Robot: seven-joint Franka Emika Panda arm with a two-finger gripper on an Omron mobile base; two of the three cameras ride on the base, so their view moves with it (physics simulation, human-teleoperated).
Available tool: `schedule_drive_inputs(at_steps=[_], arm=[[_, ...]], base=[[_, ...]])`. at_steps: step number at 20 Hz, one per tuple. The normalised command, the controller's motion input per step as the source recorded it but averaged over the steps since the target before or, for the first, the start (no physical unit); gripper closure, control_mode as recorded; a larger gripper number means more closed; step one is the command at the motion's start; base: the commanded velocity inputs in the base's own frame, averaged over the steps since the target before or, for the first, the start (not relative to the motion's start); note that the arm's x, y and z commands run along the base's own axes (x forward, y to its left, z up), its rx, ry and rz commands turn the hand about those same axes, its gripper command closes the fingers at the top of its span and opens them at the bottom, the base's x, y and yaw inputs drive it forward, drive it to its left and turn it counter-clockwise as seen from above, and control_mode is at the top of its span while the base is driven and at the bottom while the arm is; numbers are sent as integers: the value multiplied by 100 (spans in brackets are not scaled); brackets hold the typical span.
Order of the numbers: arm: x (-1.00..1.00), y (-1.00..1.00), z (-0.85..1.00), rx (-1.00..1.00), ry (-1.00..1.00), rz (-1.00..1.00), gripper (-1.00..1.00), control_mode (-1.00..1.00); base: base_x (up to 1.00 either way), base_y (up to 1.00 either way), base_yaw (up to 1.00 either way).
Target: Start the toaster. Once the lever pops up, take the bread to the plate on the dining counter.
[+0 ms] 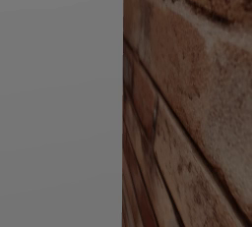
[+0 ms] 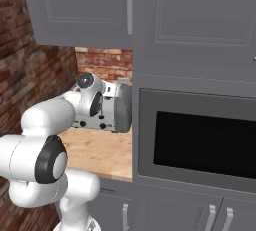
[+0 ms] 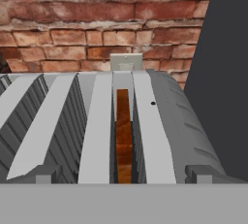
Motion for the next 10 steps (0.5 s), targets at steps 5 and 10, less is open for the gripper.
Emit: schedule_drive_inputs(at_steps=[5,10], arm=[[0,0,0,0,0,0,-100,-100],[0,0,0,0,0,0,-100,-100]], base=[[0,0,0],[0,0,0]])
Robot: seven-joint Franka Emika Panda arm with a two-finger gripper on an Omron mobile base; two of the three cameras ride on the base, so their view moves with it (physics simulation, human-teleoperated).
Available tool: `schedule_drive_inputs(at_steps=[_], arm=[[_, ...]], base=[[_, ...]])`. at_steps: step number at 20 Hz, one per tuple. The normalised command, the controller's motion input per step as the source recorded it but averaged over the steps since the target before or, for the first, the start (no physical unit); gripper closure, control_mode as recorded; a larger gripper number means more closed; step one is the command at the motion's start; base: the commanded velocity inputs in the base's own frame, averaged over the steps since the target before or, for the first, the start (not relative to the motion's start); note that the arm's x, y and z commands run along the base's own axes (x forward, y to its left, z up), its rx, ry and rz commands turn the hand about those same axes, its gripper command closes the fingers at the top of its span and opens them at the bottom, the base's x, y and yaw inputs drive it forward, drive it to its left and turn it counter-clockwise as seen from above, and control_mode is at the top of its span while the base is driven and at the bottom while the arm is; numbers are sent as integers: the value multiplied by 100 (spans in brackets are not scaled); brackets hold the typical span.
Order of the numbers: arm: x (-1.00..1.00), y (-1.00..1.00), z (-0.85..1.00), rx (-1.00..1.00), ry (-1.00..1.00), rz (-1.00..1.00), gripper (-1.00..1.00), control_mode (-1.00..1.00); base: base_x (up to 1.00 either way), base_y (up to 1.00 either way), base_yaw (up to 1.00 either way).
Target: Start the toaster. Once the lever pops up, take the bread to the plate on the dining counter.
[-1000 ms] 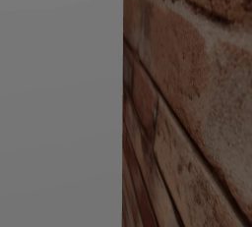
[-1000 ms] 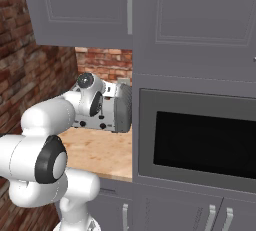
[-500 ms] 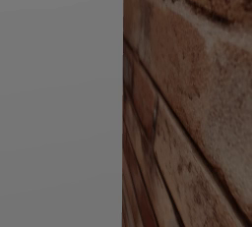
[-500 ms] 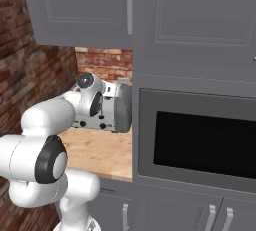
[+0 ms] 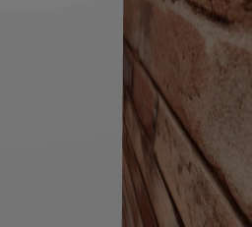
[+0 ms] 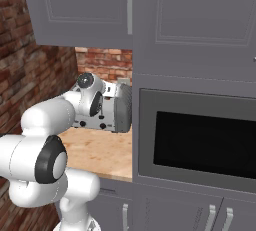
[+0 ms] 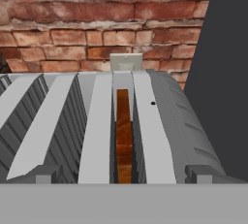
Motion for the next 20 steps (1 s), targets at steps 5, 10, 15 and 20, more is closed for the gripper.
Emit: schedule_drive_inputs(at_steps=[5,10,15,20], arm=[[0,0,0,0,0,0,-100,-100],[0,0,0,0,0,0,-100,-100],[0,0,0,0,0,0,-100,-100],[0,0,0,0,0,0,-100,-100]], base=[[0,0,0],[0,0,0],[0,0,0],[0,0,0]])
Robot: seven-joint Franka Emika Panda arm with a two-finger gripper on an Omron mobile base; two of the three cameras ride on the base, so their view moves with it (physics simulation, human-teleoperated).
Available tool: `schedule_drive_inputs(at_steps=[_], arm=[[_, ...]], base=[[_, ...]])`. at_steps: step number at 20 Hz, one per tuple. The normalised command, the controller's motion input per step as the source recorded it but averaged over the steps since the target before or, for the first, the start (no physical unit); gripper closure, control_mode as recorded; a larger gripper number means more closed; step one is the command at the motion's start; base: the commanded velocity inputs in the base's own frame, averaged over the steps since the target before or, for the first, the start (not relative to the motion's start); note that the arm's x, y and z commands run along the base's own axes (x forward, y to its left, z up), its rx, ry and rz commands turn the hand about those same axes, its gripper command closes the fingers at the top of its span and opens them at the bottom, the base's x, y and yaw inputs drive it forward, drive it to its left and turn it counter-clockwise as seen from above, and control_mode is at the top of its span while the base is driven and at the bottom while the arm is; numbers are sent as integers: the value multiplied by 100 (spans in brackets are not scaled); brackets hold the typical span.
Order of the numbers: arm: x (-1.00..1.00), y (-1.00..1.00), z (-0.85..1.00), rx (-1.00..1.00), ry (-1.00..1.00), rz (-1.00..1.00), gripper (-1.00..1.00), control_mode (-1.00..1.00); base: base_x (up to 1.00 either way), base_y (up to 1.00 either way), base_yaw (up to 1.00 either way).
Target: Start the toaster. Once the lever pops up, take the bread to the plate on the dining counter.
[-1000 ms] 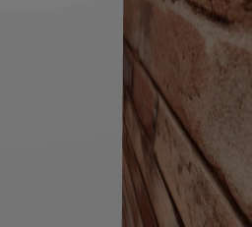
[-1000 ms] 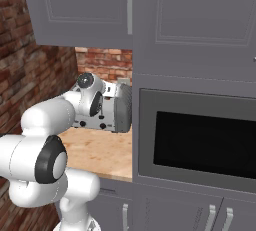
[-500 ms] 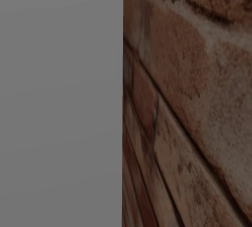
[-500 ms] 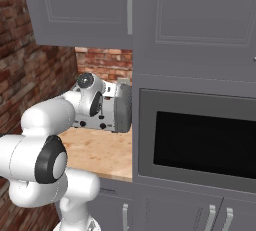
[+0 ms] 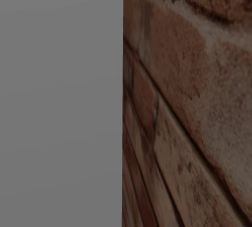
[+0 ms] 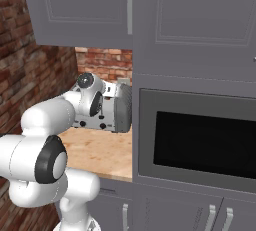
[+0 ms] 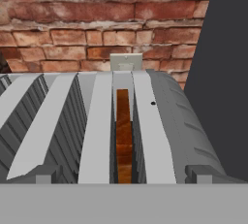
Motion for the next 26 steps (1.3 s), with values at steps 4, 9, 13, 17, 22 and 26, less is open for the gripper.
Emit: schedule_drive_inputs(at_steps=[4,9,13,17,22,26], arm=[[0,0,0,0,0,0,-100,-100],[0,0,0,0,0,0,-100,-100],[0,0,0,0,0,0,-100,-100],[0,0,0,0,0,0,-100,-100],[0,0,0,0,0,0,-100,-100],[0,0,0,0,0,0,-100,-100]], base=[[0,0,0],[0,0,0],[0,0,0],[0,0,0],[0,0,0],[0,0,0]])
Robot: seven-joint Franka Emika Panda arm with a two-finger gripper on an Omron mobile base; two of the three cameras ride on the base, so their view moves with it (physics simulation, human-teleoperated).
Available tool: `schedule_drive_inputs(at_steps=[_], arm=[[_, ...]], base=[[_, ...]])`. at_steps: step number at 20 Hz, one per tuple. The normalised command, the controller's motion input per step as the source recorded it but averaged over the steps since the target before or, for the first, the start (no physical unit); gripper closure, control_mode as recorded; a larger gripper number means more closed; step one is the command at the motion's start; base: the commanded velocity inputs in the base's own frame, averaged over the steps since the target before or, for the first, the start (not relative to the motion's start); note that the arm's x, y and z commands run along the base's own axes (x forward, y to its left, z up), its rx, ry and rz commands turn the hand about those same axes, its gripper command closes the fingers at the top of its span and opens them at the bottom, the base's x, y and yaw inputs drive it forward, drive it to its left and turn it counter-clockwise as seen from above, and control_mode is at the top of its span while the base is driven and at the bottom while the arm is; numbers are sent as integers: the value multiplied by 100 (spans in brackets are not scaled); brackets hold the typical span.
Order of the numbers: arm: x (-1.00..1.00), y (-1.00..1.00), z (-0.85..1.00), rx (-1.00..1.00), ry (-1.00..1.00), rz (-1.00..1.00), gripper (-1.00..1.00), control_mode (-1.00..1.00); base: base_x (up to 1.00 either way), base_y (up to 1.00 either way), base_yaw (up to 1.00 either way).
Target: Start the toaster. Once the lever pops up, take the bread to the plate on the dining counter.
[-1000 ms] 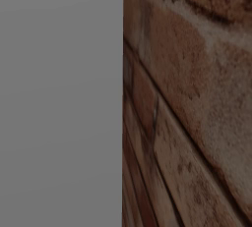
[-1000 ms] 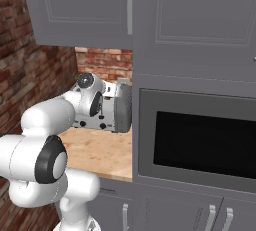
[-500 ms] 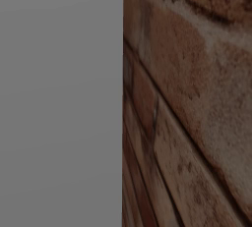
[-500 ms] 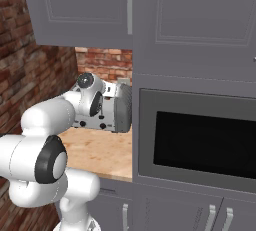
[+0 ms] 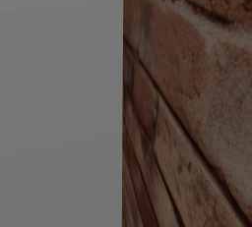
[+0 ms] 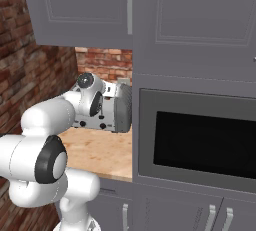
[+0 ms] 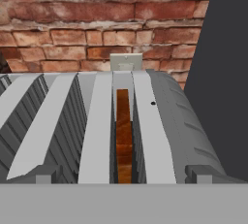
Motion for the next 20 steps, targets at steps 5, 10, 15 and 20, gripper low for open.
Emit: schedule_drive_inputs(at_steps=[5,10,15,20], arm=[[0,0,0,0,0,0,-100,-100],[0,0,0,0,0,0,-100,-100],[0,0,0,0,0,0,-100,-100],[0,0,0,0,0,0,-100,-100]], base=[[0,0,0],[0,0,0],[0,0,0],[0,0,0]])
